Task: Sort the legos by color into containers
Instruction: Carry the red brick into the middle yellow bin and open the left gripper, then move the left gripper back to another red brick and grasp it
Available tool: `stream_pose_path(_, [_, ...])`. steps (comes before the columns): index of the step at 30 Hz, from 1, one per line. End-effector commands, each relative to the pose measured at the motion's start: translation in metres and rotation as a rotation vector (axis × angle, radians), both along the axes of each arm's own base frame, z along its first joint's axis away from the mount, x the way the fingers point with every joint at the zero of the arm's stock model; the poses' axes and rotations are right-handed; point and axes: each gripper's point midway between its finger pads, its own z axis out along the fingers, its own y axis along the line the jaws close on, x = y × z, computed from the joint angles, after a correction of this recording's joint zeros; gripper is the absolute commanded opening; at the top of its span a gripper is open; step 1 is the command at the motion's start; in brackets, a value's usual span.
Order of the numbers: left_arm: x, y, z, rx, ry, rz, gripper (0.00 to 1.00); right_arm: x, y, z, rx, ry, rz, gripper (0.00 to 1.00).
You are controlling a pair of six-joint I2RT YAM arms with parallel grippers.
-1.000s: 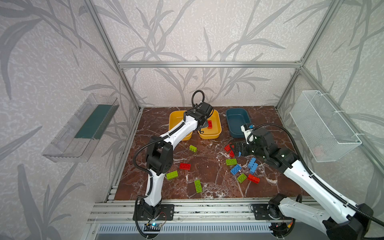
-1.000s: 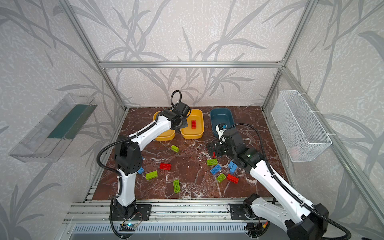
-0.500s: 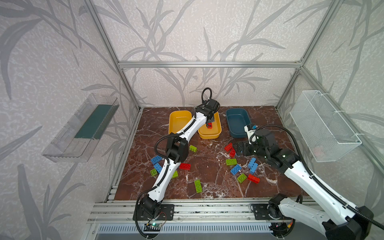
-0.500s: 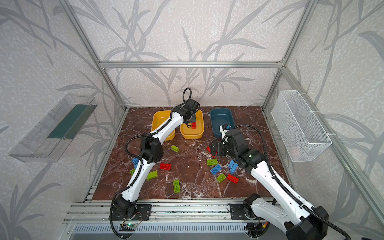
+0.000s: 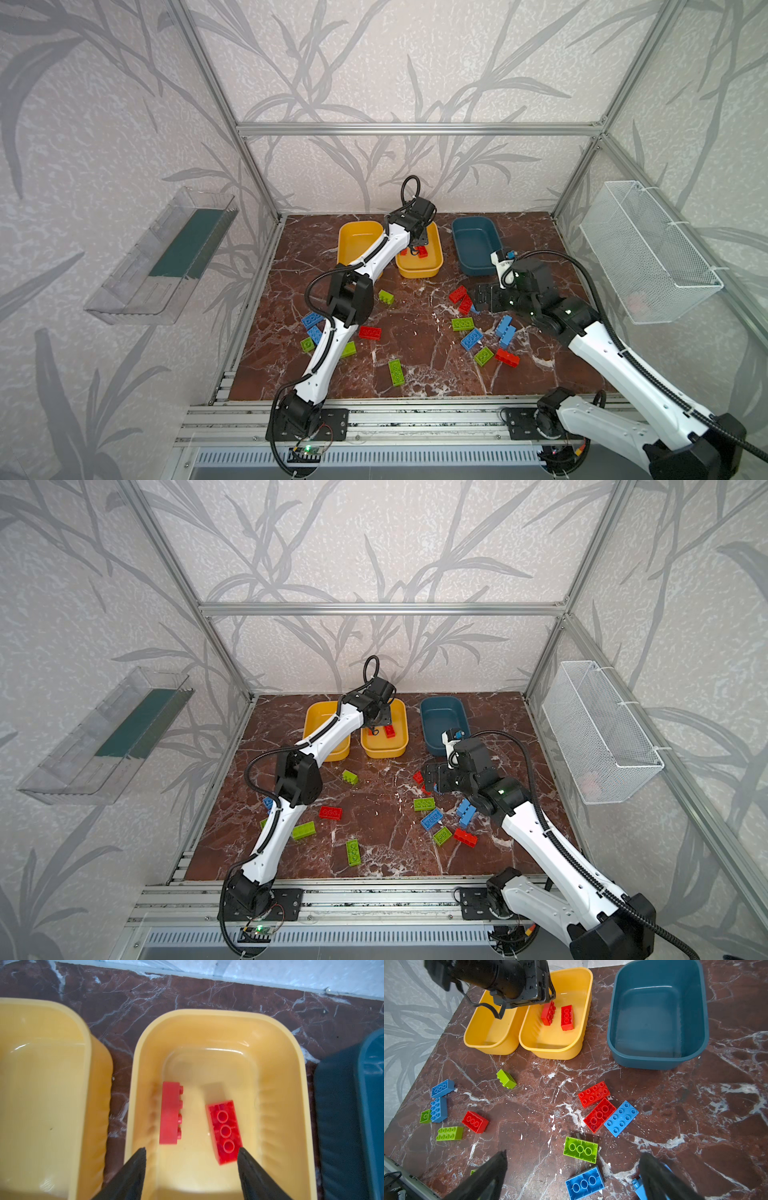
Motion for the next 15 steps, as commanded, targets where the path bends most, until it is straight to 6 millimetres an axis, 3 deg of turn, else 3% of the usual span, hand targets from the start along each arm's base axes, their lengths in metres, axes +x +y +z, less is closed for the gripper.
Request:
stream_pose_path(1, [-0.028, 0.005, 0.055, -0.047, -0.072, -0.008, 0.70, -0.011, 0.002, 0.005, 0.049, 0.006, 0.017, 0.99])
stream_pose_path(7, [-0.117, 0.052, 0.048, -0.023, -0.030, 0.018, 0.70, -0.025, 0.009, 0.012, 0.083, 0.007, 0.053, 0.99])
stream_pose_path(10, [-0.171, 0.082, 0.025, -0.002, 0.042, 0.035, 0.70, -0.034, 0.016, 0.013, 0.080, 0.014, 0.083, 0.99])
stream_pose_path(15, [-0.245, 0.101, -0.006, -0.045, 0.120, 0.001, 0.74, -0.048, 0.028, 0.009, 0.044, 0.019, 0.115, 0.99])
